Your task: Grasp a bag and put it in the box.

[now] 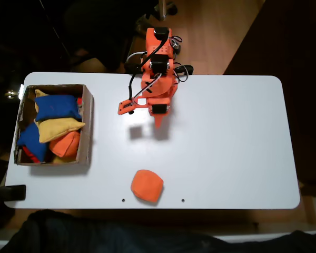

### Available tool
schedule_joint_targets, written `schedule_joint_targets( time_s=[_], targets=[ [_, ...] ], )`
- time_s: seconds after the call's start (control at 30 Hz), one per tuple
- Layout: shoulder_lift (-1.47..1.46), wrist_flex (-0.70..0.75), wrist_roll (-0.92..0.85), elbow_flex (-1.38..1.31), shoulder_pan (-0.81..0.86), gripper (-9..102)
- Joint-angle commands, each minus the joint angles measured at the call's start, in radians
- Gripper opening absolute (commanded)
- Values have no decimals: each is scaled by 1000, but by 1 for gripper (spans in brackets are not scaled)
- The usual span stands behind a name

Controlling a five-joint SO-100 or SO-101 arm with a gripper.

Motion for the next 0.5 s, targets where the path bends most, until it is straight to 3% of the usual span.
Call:
schedule_joint_targets(
  time_s=[0.0,0.47],
  targets=[
    [-8,-35,-5,-3,-5,0],
    [-89,-106,9,-60,-11,0]
  ],
)
